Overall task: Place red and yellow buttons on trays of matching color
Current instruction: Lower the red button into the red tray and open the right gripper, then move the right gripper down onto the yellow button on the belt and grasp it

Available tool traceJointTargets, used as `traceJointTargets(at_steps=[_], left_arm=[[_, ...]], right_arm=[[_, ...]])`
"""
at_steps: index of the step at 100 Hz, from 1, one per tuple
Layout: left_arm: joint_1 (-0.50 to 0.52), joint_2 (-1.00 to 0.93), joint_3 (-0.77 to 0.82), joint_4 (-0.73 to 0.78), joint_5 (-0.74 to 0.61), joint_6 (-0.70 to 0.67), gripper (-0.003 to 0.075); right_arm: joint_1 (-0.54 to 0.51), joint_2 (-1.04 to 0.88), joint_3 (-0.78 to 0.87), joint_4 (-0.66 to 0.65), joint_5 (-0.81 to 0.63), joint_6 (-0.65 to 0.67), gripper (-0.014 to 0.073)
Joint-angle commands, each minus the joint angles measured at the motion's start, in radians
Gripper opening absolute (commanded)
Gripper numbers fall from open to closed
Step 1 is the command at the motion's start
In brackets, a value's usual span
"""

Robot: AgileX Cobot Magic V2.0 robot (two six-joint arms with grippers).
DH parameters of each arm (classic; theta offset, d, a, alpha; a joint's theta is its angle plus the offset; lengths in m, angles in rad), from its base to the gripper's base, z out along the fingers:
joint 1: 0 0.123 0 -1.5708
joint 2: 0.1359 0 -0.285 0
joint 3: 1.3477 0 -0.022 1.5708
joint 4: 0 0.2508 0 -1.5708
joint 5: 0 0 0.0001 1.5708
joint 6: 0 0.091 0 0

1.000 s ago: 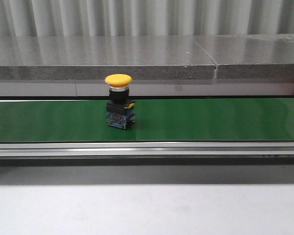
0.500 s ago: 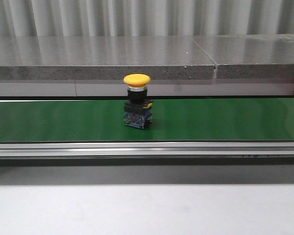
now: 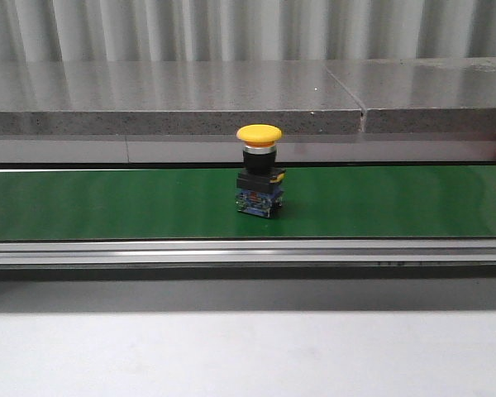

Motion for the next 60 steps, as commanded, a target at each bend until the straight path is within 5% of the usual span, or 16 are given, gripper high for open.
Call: traceJointTargets(at_steps=[1, 46, 60], left_arm=[[-0.007, 0.006, -0.026, 0.0, -0.08, -0.001, -0.0021], [-0.007, 0.006, -0.026, 0.0, -0.08, -0.001, -0.0021], [-0.007, 0.006, -0.026, 0.0, -0.08, -0.001, -0.0021]], right_arm=[[-0.003, -0.108, -0.023, 0.008, -0.051, -0.002, 0.0664], [0.02, -0.369, 0.002, 0.01, 0.086, -0.003, 0.0664], [0.098, -0.457, 0.069, 0.01, 0.067, -0.106, 0.0664]])
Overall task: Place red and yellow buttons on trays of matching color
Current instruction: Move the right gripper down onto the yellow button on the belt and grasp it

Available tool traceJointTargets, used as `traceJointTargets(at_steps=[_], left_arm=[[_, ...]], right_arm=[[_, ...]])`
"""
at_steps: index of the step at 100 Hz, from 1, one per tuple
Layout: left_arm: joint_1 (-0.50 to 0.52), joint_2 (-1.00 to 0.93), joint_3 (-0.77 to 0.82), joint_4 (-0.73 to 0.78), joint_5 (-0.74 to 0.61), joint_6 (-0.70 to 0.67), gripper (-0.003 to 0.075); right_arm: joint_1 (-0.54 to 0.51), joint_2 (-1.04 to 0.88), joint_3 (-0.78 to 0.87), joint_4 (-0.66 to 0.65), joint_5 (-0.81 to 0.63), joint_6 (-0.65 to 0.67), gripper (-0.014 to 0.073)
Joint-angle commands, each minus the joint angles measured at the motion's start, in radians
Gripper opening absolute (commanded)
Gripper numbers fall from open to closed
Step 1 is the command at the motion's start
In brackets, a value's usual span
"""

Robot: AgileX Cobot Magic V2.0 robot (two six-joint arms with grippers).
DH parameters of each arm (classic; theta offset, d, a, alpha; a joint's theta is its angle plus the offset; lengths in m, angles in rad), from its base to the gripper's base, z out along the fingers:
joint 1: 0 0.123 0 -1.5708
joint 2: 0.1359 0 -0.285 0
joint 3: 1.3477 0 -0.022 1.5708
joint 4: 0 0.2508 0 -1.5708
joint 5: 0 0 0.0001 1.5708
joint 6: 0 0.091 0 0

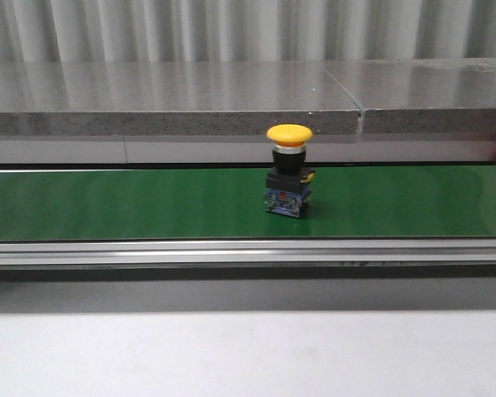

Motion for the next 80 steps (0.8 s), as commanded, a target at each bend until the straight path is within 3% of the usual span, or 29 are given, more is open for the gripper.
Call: traceJointTargets(at_steps=[1, 20, 49, 80], left_arm=[[-0.007, 0.006, -0.026, 0.0, -0.08, -0.001, -0.0021], [-0.007, 0.006, -0.026, 0.0, -0.08, -0.001, -0.0021], [-0.007, 0.006, -0.026, 0.0, -0.08, -0.001, -0.0021], [-0.007, 0.006, -0.026, 0.0, -0.08, -0.001, -0.0021]], right_arm=[[0.057, -0.101, 0.022, 0.01, -0.036, -0.083, 0.0664], [0.204, -0.208, 0.138, 0.01, 0.043, -0.199, 0.0664], [0.371, -0.226, 0.206, 0.011, 0.364, -0.378, 0.0664], [0.567, -0.222, 0.206, 0.0, 0.403, -0.381, 0.0665]])
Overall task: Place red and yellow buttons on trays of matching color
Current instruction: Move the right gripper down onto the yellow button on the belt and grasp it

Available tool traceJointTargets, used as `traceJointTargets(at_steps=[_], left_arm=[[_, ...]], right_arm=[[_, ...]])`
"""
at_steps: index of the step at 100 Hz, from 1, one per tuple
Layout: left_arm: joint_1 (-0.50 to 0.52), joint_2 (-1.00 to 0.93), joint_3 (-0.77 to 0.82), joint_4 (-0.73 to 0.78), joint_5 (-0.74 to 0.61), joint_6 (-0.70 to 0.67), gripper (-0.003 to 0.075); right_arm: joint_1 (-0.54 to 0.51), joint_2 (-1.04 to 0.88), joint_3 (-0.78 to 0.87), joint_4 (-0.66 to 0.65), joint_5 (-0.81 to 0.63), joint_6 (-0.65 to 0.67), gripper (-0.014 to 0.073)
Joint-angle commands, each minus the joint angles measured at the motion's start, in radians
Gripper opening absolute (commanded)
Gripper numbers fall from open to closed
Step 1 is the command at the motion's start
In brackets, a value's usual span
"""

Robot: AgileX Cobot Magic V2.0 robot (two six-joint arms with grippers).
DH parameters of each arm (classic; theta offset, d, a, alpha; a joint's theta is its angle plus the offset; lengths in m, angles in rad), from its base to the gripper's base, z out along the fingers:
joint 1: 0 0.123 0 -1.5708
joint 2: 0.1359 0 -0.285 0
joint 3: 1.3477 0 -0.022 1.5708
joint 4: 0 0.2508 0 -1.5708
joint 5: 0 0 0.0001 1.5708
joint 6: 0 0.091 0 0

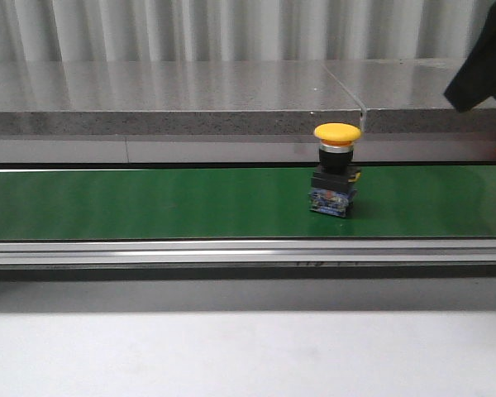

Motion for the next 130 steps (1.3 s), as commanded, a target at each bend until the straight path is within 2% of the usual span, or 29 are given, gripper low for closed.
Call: traceJointTargets(at_steps=[1, 50, 78, 85, 98, 107, 112, 130], left_arm=[[-0.007, 0.006, -0.026, 0.0, -0.08, -0.001, -0.0021], [-0.007, 0.006, -0.026, 0.0, -0.08, -0.001, -0.0021], [-0.007, 0.006, -0.026, 0.0, -0.08, -0.001, -0.0021], [-0.007, 0.006, -0.026, 0.0, -0.08, -0.001, -0.0021], [-0.007, 0.006, -0.026, 0.0, -0.08, -0.001, -0.0021], [-0.007, 0.006, -0.026, 0.0, -0.08, -0.001, -0.0021], [-0.007, 0.006, -0.026, 0.0, -0.08, -0.001, -0.0021], [-0.007, 0.006, -0.026, 0.0, -0.08, -0.001, -0.0021]], right_arm=[[0.053, -0.035, -0.021, 0.022, -0.016, -0.016, 0.0665], [0.242, 0.066, -0.021, 0.021, -0.154, -0.032, 0.0665], [0.268, 0.113, -0.021, 0.021, -0.283, -0.032, 0.0657], [0.268, 0.119, -0.021, 0.021, -0.279, -0.03, 0.0591], [0.268, 0.12, -0.021, 0.019, -0.264, 0.0, 0.0339], [0.268, 0.12, -0.021, 0.019, -0.249, 0.006, 0.0211], [0.268, 0.12, -0.021, 0.019, -0.248, 0.02, 0.0188], [0.247, 0.106, -0.025, 0.002, -0.244, 0.094, 0.0185]])
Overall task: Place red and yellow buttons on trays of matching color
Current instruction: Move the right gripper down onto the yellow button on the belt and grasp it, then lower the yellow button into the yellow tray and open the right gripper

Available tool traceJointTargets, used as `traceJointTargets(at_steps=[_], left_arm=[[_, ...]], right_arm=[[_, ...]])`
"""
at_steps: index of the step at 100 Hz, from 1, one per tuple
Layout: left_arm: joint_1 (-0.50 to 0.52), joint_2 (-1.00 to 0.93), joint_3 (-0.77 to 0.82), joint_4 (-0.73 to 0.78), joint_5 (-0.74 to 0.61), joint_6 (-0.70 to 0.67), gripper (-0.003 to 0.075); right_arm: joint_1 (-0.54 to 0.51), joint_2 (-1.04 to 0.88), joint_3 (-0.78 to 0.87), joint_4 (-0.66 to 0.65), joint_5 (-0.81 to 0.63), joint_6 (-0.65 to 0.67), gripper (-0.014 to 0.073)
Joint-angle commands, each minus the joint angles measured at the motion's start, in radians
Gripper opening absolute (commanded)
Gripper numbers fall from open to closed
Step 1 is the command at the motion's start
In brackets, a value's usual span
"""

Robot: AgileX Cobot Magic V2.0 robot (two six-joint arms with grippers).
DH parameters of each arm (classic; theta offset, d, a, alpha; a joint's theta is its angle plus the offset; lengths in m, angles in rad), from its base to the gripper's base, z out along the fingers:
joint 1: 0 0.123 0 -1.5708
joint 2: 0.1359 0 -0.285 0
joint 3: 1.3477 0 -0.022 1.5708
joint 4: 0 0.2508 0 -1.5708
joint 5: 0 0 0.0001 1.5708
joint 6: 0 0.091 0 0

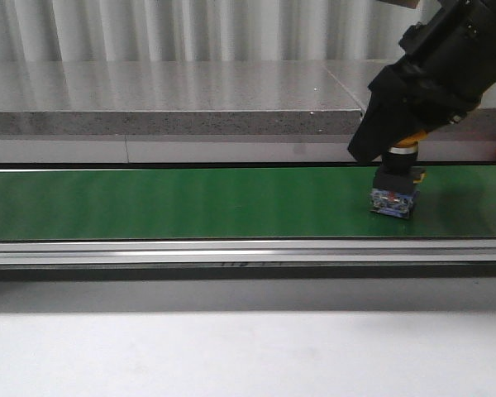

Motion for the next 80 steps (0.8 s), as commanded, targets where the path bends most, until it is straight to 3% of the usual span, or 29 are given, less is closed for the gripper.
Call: traceJointTargets(at_steps=[1, 22, 43, 80], left_arm=[[-0.007, 0.006, -0.026, 0.0, -0.08, -0.001, -0.0021], [-0.007, 0.006, -0.026, 0.0, -0.08, -0.001, -0.0021], [-0.007, 0.006, -0.026, 0.0, -0.08, -0.001, -0.0021], [-0.007, 0.006, -0.026, 0.0, -0.08, -0.001, -0.0021]], right_arm=[[-0.018, -0.051, -0.025, 0.008, -0.003, 0.04, 0.0185], [-0.089, -0.145, -0.025, -0.065, 0.011, 0.16, 0.0185], [-0.247, -0.288, -0.024, -0.17, 0.049, 0.313, 0.0185], [-0.763, -0.425, -0.018, -0.21, 0.042, 0.611, 0.0185]])
